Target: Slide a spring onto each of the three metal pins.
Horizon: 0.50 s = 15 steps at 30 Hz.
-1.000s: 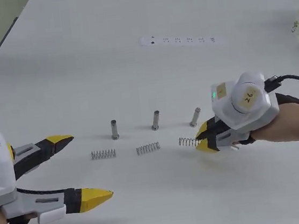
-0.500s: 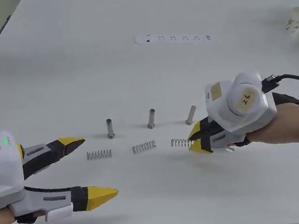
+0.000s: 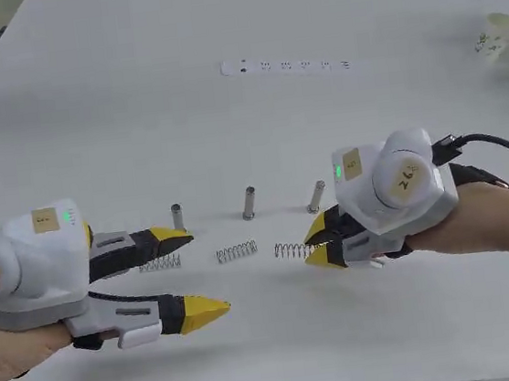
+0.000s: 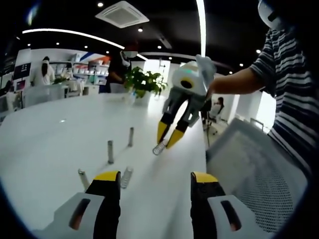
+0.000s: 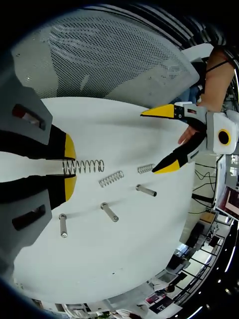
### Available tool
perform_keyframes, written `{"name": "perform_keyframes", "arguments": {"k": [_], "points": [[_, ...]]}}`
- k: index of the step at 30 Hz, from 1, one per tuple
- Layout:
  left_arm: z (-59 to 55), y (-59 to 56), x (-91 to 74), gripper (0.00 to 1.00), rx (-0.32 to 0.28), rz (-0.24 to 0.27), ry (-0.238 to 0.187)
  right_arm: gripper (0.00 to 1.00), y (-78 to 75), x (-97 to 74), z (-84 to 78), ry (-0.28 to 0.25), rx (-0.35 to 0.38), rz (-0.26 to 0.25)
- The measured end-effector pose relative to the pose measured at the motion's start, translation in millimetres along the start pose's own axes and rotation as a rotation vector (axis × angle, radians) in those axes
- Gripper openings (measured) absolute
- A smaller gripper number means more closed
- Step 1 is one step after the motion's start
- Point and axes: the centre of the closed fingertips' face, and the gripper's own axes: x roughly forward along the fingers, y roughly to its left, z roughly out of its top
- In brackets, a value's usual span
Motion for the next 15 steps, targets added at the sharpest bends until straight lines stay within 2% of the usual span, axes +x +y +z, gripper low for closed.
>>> {"name": "perform_keyframes", "arguments": {"k": [7,15], "points": [[13.7,-0.7,17.0,0.41,-0.028,-0.047,-0.046,0.08,3.4,-5.2,16.6,-0.026,-0.035,-0.002],[21.6,-3.4,33.3,0.34,-0.004,-0.088,-0.044,0.08,5.8,-7.6,22.0,-0.037,-0.046,0.005]]}}
